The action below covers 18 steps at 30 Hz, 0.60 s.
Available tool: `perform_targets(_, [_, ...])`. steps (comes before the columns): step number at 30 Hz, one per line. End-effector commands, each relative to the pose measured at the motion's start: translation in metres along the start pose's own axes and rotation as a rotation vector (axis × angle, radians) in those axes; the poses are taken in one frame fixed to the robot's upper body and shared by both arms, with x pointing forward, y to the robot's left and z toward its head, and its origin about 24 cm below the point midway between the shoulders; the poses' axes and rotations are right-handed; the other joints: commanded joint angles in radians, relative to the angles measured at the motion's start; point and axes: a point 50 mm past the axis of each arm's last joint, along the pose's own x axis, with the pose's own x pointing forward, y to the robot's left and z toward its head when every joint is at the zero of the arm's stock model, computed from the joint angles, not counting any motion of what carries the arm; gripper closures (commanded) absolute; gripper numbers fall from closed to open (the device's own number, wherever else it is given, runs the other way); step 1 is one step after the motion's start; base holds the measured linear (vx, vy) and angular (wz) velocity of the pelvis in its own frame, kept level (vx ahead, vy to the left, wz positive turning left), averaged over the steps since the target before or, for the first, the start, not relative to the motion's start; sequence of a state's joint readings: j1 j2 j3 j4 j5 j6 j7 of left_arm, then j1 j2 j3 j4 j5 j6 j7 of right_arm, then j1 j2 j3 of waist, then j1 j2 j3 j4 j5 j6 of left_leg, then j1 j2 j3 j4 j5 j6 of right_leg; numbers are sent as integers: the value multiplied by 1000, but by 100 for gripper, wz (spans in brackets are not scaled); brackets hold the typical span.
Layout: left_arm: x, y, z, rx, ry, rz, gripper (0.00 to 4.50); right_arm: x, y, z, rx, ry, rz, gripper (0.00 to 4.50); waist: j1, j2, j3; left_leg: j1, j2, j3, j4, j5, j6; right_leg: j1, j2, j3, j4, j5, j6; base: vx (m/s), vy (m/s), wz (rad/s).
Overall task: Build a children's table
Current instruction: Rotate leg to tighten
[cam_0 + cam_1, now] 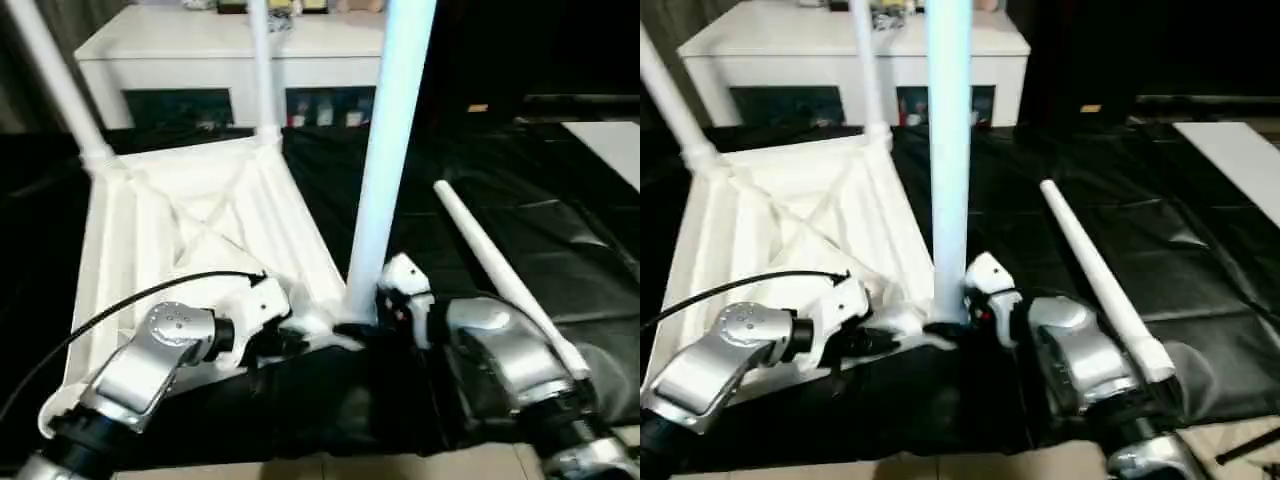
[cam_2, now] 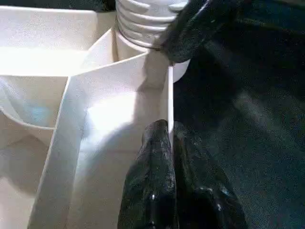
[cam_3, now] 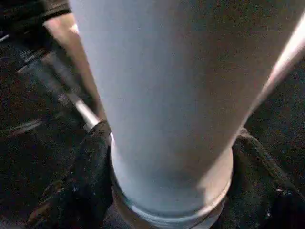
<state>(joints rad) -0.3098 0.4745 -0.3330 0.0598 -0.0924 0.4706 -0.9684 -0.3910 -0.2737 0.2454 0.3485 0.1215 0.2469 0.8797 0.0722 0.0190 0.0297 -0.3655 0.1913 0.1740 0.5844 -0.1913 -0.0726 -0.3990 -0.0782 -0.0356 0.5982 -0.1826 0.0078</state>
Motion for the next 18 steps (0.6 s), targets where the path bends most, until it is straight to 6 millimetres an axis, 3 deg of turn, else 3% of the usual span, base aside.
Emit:
perform_targets(1, [19, 3, -1, -55, 4, 80, 450, 14, -8, -14, 93, 57, -203, 174, -8, 3, -36, 14, 29, -7, -85, -315, -28, 31, -48, 31, -76, -285, -194, 0, 0, 0])
perform_targets(2, [19, 3, -1, -55, 4, 80, 450, 14, -8, -14, 93, 57, -203, 175, -11, 4, -35, 14, 26, -8, -85, -329, -35, 30, -49, 31, -76, -317, -187, 0, 0, 0])
perform_targets(3, [28, 10, 0, -101, 4, 178, 450, 22, -11, -18, 153, 65, -346, 175, -17, 3, -35, 14, 26, -14, -87, -356, -47, 32, -52, 30, -82, -381, -168, 0, 0, 0])
perform_targets(5, [35, 16, 4, -143, -4, 256, 450, 29, -13, -20, 186, 78, -444, 175, -25, 0, -29, 16, 22, -17, -89, -390, -57, 27, -54, 26, -94, -484, -128, -54, -2, -6])
perform_targets(6, [38, 18, 6, -167, -5, 295, 450, 33, -14, -22, 200, 84, -493, 175, -27, -7, -33, 27, 14, -20, -72, -375, -35, 15, -68, 22, -114, -694, -36, 0, 0, 0])
perform_targets(7, [42, 22, 7, -188, -5, 343, 450, 37, -13, -22, 220, 85, -529, 175, -30, 0, -32, 11, 14, -26, -86, -384, -43, 27, -58, 13, -115, -650, -46, 0, 0, 0])
perform_targets(8, [44, 24, 8, -200, -3, 374, 450, 41, -13, -22, 235, 85, -551, 175, -33, -1, -29, 11, 16, -27, -90, -403, -44, 25, -57, 12, -115, -639, -45, 0, 0, 0])
perform_targets(9, [48, 27, 10, -214, -5, 425, 450, 46, -13, -21, 263, 76, -601, 175, -35, -1, -30, 25, 16, -26, -87, -443, -44, 11, -55, 11, -120, -632, -48, 0, 0, 0])
perform_targets(10, [55, 30, 14, -228, -12, 470, 450, 56, -11, -17, 284, 65, -652, 175, -37, -2, -31, 30, 13, -27, -87, -463, -40, 7, -54, 10, -120, -620, -55, 0, 0, 0])
perform_targets(12, [58, 31, 15, -227, -12, 481, 450, 62, -9, -13, 279, 54, -667, 175, -39, -2, -33, 27, 13, -30, -91, -472, -34, 11, -55, 9, -119, -598, -57, 0, 0, 0])
perform_targets(15, [60, 31, 16, -217, -19, 487, 450, 70, -6, -4, 277, 13, -644, 175, -37, 1, -37, 17, 17, -29, -100, -439, -16, 23, -56, 13, -111, -484, -82, 0, 0, 0])
perform_targets(17, [60, 32, 17, -194, -22, 484, 450, 74, -4, 3, 287, -50, -595, 105, -36, -1, -36, 17, 17, -24, -99, -436, -8, 20, -57, 18, -111, -467, -94, 0, 0, 0])
perform_targets(18, [59, 32, 17, -189, -23, 479, 450, 73, -4, 6, 286, -71, -582, 105, -35, -3, -37, 16, 17, -23, -98, -424, -1, 21, -59, 19, -109, -463, -99, 0, 0, 0])
